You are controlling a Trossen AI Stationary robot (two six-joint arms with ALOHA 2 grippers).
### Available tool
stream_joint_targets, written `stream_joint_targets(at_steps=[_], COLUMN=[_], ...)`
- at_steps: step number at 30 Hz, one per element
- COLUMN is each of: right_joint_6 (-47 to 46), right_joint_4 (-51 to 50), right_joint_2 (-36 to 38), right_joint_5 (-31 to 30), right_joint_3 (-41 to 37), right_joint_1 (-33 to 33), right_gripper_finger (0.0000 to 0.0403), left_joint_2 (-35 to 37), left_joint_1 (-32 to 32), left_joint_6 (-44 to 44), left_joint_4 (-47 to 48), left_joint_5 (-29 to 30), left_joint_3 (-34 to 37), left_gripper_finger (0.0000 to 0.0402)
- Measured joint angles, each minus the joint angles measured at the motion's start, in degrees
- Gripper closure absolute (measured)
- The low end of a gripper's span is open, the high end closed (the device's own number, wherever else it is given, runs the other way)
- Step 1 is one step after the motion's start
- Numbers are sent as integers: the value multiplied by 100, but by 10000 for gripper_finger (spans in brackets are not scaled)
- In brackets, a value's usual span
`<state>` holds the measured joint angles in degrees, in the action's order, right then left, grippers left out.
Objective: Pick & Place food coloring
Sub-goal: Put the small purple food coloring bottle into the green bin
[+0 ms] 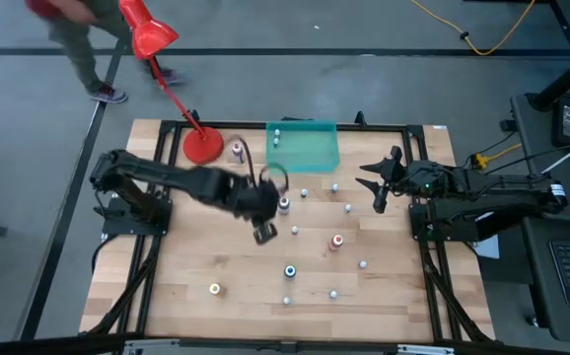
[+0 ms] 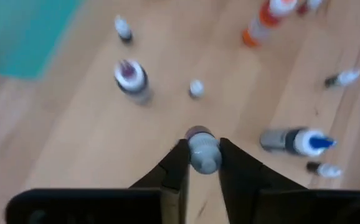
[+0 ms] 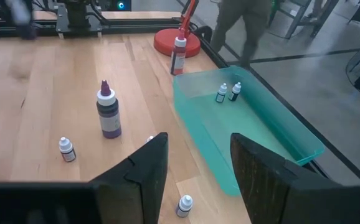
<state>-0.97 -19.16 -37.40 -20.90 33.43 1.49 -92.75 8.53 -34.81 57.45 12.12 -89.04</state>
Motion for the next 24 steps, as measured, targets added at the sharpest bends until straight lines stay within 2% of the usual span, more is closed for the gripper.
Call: stream_joint_targets(at_steps=[4,11,18,24], right_joint_6=[0,-1,-26,-27], right_joint_4=[0,1,2,0], right_joint_2=[-1,1,1,1], right_joint_5=[0,2,3,3], right_joint_3=[0,0,0,0], right_joint_1=[1,0,-1,1], right_gripper_finger=[228,227,227,227], left_joint_2=[34,26,23,-170], left_joint_1=[-555,-1708,-2985,-3654], left_joint_6=[577,1800,3047,4136], left_joint_4=[430,711,713,712], left_joint_5=[-67,-788,-1493,-1763], left_joint_3=[-568,-1213,-1309,-1314], left_gripper_finger=[342,342,343,343])
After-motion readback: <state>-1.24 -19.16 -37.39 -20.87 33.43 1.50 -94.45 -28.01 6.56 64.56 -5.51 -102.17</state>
